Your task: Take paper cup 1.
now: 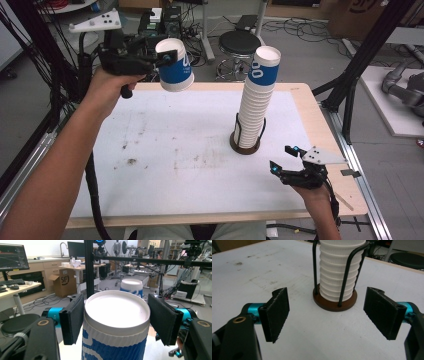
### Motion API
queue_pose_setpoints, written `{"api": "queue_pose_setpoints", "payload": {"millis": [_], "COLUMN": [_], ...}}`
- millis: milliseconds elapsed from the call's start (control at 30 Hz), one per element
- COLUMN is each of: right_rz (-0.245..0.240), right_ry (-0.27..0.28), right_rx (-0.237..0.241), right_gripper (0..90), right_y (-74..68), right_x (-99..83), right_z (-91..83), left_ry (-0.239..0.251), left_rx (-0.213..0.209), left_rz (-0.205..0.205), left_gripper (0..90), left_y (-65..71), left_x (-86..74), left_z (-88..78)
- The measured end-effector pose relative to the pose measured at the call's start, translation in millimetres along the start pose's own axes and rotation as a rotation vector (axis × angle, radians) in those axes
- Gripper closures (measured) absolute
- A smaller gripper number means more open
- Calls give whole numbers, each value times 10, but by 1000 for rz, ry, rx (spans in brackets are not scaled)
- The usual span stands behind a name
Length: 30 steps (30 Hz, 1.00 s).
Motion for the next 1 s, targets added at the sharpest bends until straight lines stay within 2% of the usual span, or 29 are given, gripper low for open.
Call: {"api": "queue_pose_setpoints", "payload": {"millis": [133,267,400,733,933,1000], "right_rz": [-13,-20,-25,-29,-49,-50], "right_ry": [-5,-9,-12,-7,-9,-9], "right_rx": [22,46,57,71,79,81], "right_gripper": [211,211,211,211,211,211], "right_y": [-57,-126,-159,-210,-259,-268], "right_x": [2,15,23,44,50,54], "right_z": [48,102,141,201,250,258], "left_ry": [-11,16,-14,-46,-40,-52], "left_rx": [4,5,12,30,44,46], "left_rz": [-9,-21,-8,-5,-26,-28], "left_gripper": [316,316,316,316,316,316], "left_y": [10,76,126,202,274,296], "left_x": [-180,-388,-628,-1104,-1372,-1456], "left_z": [-119,-259,-361,-521,-624,-643]}}
Point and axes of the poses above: each handheld gripper's, and its own axes: z roughly forward along the jaws, x roughly out of its top, y roughly to its right, the point moved 8 cm from there along z, roughly forward along the jaws, and after that the axes turned 7 degrees about y, right-handed, at the moved point
